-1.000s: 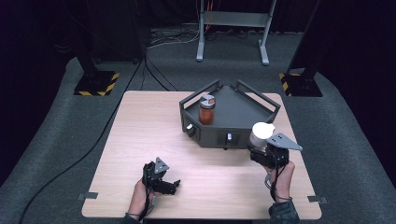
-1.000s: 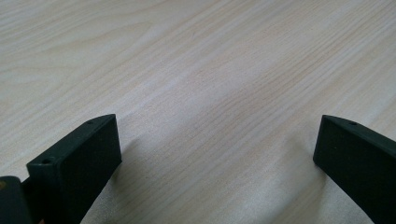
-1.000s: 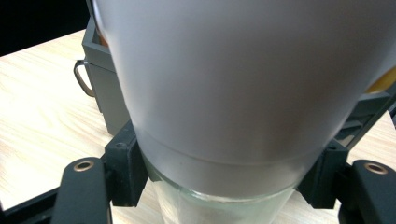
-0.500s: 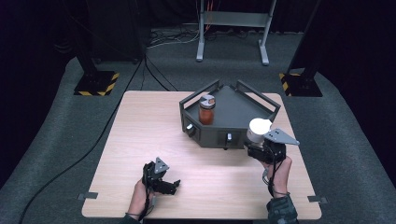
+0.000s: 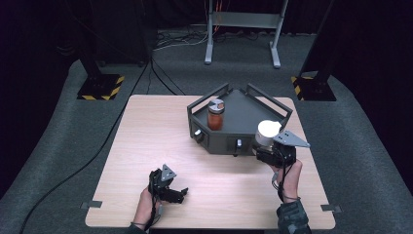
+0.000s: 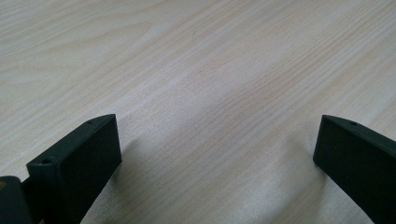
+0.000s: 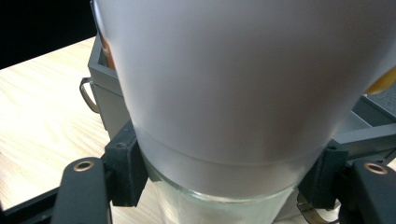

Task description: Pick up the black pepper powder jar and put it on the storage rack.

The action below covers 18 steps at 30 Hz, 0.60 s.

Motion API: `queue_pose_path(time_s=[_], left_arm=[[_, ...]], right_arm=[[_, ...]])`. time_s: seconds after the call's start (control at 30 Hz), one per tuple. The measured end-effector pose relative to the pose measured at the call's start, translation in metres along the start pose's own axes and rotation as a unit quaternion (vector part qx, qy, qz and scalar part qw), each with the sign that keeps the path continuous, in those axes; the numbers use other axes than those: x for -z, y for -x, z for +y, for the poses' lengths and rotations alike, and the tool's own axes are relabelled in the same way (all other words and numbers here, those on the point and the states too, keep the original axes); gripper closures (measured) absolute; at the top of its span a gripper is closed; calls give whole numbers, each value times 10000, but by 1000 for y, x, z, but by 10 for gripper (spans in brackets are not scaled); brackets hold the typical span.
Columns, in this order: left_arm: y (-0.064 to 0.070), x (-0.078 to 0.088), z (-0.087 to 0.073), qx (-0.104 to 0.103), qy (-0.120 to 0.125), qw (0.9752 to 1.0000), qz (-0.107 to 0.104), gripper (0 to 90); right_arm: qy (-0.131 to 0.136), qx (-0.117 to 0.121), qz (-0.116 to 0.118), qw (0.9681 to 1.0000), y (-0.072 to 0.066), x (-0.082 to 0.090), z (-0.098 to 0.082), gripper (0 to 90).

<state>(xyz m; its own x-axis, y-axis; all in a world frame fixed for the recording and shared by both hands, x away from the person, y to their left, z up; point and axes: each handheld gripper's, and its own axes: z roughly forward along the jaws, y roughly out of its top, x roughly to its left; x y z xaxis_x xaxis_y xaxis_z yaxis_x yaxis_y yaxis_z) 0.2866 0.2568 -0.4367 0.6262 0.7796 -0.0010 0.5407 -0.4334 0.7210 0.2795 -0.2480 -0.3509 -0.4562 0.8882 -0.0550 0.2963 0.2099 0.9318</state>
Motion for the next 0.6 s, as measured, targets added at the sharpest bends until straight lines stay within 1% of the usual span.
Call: queue_pose_path(time_s=[0.33, 0.6], left_arm=[[0, 0, 0, 0, 0, 10000, 1, 6], [0, 0, 0, -2, 0, 10000, 0, 7]], right_arm=[[21, 16, 37, 10000, 1, -4, 6, 294], [23, -37, 71, 10000, 4, -7, 9, 294]])
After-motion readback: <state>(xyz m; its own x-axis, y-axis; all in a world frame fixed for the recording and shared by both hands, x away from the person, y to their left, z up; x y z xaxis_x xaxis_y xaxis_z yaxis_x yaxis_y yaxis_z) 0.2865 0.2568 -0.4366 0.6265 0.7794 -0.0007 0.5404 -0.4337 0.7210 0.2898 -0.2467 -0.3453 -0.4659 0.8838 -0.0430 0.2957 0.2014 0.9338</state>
